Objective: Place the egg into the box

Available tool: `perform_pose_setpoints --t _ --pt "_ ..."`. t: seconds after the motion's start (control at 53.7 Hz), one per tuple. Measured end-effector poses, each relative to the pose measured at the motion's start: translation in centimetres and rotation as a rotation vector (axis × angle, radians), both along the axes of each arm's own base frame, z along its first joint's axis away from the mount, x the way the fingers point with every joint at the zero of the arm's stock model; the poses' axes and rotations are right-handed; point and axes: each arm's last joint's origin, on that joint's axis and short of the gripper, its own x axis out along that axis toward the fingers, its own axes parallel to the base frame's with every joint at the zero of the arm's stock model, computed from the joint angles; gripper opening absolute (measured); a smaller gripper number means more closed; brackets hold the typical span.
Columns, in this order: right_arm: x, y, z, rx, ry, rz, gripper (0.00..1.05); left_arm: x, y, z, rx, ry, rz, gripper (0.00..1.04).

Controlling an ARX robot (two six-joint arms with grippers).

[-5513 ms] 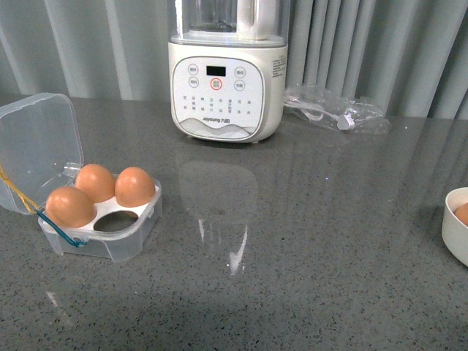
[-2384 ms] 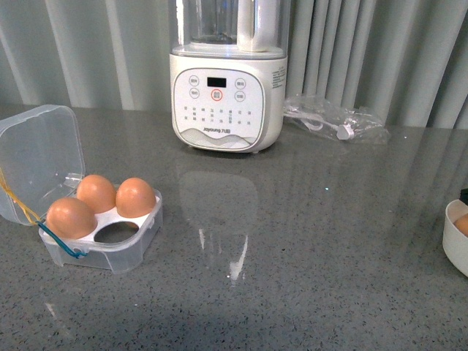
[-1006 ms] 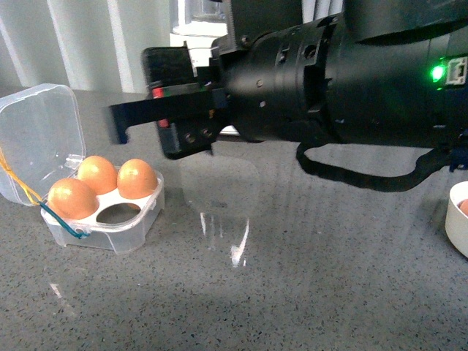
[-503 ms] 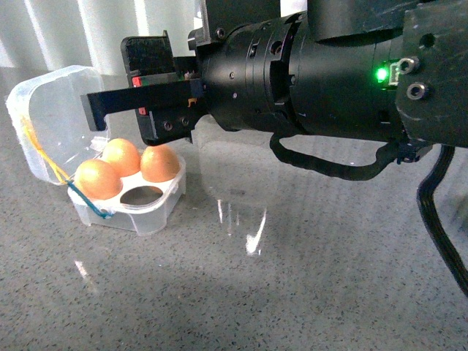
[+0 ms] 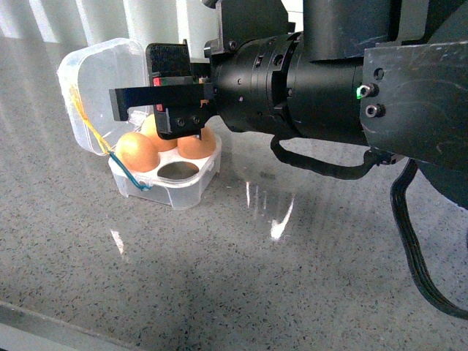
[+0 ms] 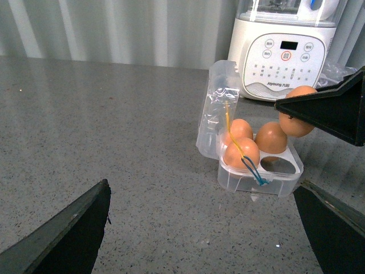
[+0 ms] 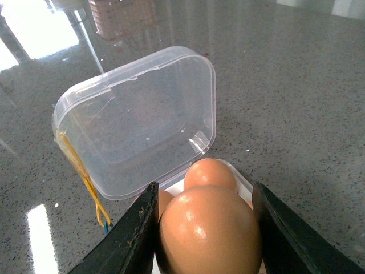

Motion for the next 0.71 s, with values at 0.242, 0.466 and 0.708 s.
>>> perform_pose_setpoints --t 0.242,0.466,0.708 --pt "-0.2 0.1 -0.4 -0.012 0.013 0.021 0.42 0.0 0.0 0.0 0.000 0.000 0.000 0.98" --pt "-0.2 0.1 -0.7 -0.026 0.014 0.022 0.42 0.0 0.0 0.0 0.000 0.000 0.000 0.98" --pt "-0.4 -0.1 -1.2 -0.033 0.015 0.020 0.83 0.0 0.0 0.0 0.000 0.000 0.000 0.98"
